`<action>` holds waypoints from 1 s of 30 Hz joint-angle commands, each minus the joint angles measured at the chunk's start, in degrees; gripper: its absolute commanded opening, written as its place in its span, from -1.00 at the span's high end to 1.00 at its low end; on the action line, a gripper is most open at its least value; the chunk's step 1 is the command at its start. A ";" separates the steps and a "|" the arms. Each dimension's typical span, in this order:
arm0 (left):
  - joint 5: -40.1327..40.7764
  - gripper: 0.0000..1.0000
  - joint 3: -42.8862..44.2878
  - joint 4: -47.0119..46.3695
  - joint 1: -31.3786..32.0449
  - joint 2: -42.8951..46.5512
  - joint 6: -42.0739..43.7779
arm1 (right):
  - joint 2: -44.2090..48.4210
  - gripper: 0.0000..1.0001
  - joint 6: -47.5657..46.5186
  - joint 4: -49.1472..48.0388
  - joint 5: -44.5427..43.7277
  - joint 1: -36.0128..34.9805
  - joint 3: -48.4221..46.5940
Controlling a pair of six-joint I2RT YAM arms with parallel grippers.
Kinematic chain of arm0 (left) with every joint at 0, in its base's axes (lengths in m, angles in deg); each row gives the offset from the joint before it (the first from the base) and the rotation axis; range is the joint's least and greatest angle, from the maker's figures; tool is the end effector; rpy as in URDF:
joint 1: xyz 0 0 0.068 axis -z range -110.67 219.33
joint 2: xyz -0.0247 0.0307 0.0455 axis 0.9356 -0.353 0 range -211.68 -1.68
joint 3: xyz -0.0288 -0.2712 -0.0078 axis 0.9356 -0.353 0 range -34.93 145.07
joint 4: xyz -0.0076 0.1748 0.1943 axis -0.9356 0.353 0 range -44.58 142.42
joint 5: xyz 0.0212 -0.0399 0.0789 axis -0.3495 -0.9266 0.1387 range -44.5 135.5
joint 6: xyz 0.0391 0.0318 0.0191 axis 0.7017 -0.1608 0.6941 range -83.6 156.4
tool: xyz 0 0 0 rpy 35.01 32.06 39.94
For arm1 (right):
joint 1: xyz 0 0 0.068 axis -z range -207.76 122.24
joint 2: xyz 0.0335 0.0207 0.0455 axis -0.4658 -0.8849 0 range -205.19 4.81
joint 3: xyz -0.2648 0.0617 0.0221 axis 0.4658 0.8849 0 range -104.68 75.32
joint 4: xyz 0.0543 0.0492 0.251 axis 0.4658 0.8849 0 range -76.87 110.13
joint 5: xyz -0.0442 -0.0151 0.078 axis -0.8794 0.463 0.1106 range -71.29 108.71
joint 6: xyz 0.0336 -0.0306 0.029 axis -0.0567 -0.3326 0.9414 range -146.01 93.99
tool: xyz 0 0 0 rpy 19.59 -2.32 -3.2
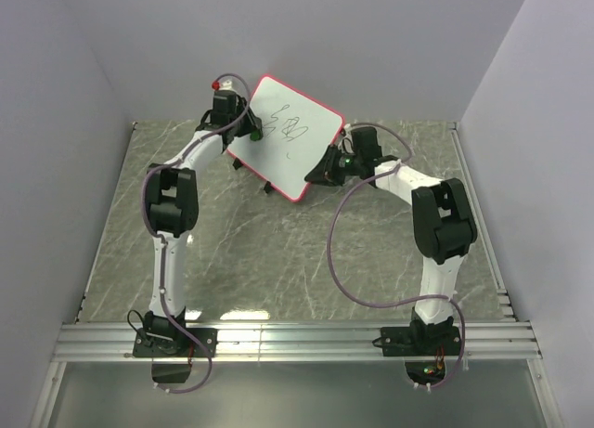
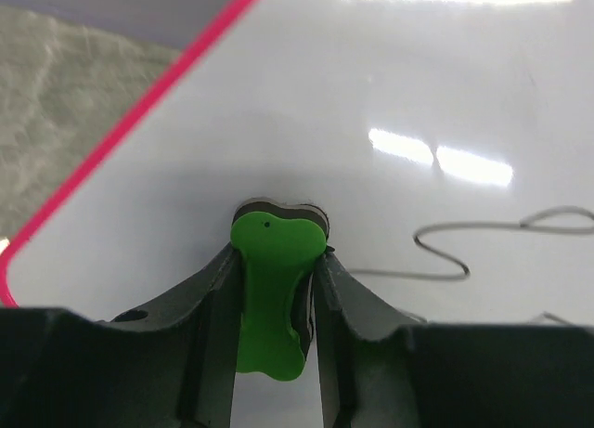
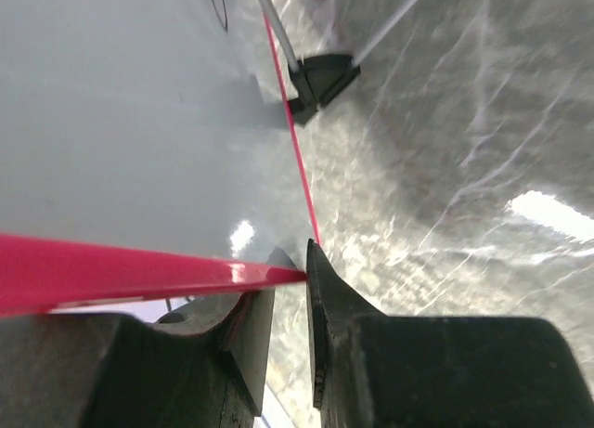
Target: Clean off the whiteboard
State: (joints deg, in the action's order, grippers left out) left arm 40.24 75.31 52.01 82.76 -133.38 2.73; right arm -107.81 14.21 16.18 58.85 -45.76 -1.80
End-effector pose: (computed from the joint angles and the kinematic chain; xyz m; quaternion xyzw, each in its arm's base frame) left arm 0.5266 -0.1290 0.2255 -0.1272 0.8473 -0.2415 0.4556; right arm 0.4066 0.1562 0.2008 0.0169 0.8590 0.4684 0.2059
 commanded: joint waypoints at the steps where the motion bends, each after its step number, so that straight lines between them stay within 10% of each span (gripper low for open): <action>1: -2.82 0.99 4.28 0.71 0.90 -5.67 0.01 | 1.96 1.00 -7.71 12.94 10.40 -5.73 -0.40; 16: -14.69 0.99 -27.95 -8.69 11.70 15.59 0.54 | -4.01 1.00 -2.53 8.29 9.52 -5.91 -5.23; 25: -11.27 0.99 -22.18 -5.01 12.24 13.40 0.98 | -4.19 1.00 -4.10 9.78 7.06 -5.91 -5.23; 30: -11.35 0.99 -18.48 -4.31 9.60 12.43 0.54 | -2.00 0.19 -5.07 11.02 3.81 -5.03 -3.48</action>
State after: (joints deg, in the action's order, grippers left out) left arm 27.78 53.49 47.15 94.37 -119.15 2.75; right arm -113.10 12.31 29.93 62.89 -50.48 -3.53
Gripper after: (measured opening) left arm 0.361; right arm 0.348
